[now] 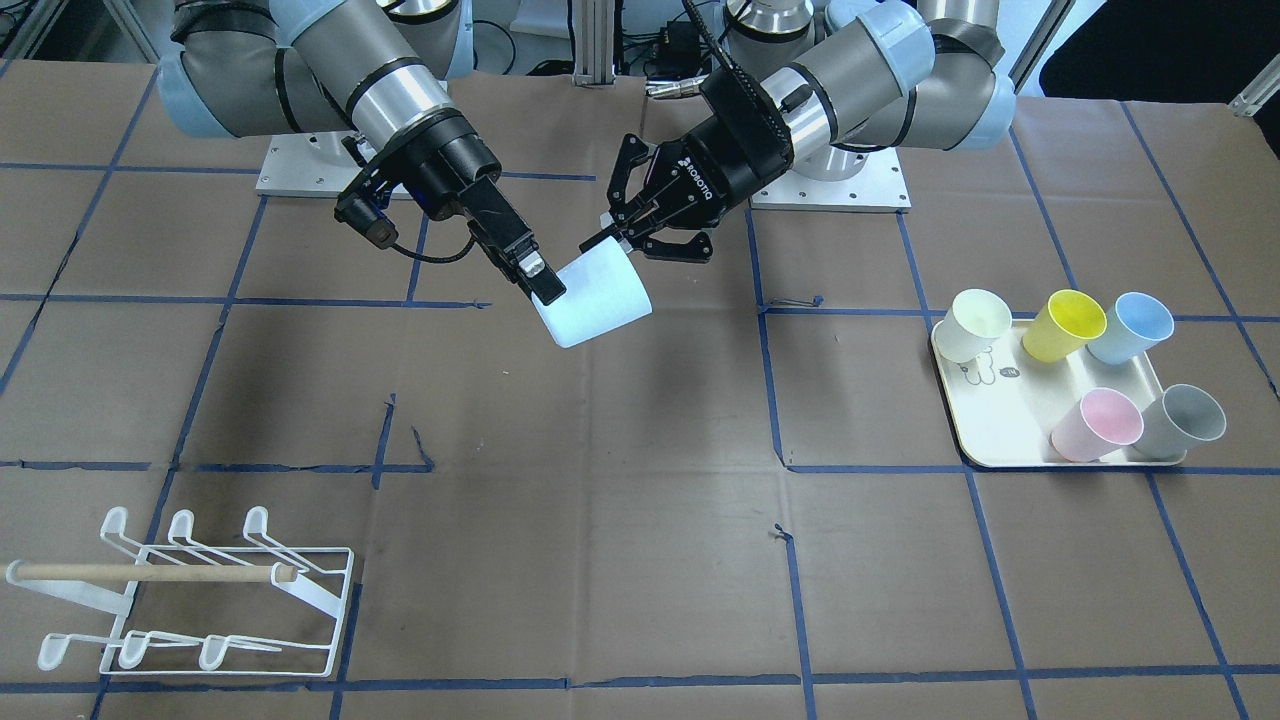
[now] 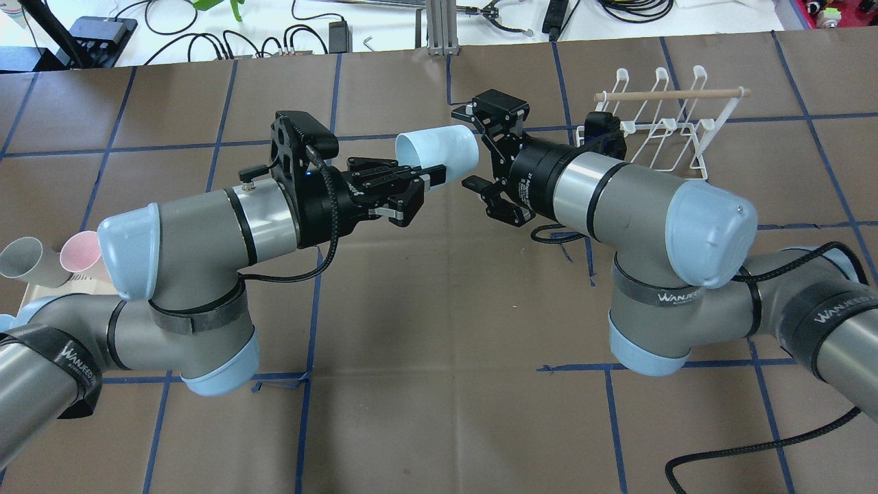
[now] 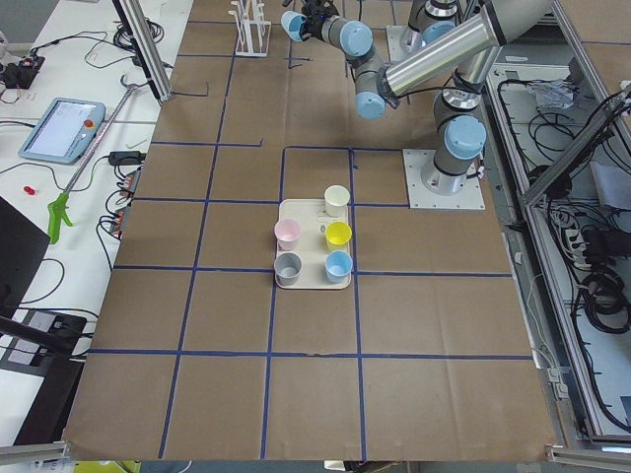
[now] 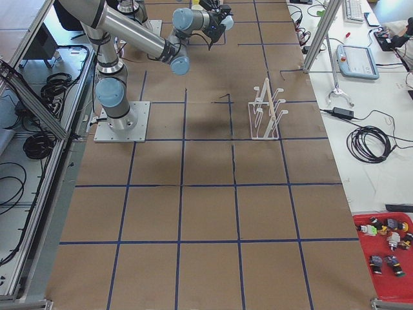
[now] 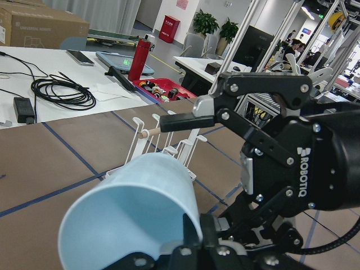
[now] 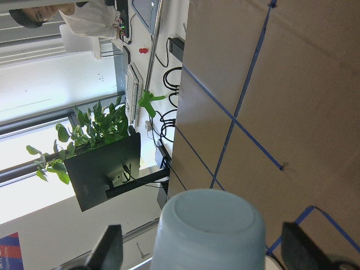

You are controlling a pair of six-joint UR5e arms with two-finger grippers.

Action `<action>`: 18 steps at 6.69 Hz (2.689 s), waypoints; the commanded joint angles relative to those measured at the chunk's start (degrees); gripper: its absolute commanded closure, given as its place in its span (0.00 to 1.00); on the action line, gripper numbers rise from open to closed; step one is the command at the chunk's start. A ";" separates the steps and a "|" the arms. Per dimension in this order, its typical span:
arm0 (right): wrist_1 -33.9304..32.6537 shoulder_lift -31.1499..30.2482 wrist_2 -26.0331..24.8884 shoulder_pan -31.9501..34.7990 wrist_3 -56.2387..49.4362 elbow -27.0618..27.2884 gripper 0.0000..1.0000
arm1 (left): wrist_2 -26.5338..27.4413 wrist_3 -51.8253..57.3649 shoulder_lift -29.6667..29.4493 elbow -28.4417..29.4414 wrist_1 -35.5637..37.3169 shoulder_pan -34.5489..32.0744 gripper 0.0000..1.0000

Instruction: Transfer IKEA cup to right arm and place on rack

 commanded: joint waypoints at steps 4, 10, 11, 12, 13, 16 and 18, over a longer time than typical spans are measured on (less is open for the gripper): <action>0.09 2.86 -0.98 1.93 0.56 -2.22 0.03 | 0.03 -0.12 0.00 0.15 0.00 0.00 0.94; 0.10 3.47 0.16 1.93 0.56 -2.66 0.38 | 0.11 -1.26 0.09 0.32 0.18 0.00 0.65; 0.10 3.47 0.33 1.93 0.56 -2.66 0.42 | 2.12 -1.35 0.09 0.58 0.09 0.00 0.35; 0.01 3.47 0.34 1.93 0.56 -2.66 0.44 | 3.09 -3.53 0.18 0.59 0.09 0.00 0.20; 0.01 3.47 0.34 1.84 0.56 -2.75 0.47 | 3.19 -5.55 0.00 0.85 0.18 0.09 0.00; -0.08 5.48 0.34 0.97 -0.41 -6.23 0.63 | 4.32 -6.18 0.35 0.94 0.18 2.27 0.00; -5.40 10.05 -0.45 -1.65 -6.17 -9.16 0.74 | 5.74 -6.27 2.36 0.50 -1.04 8.75 0.00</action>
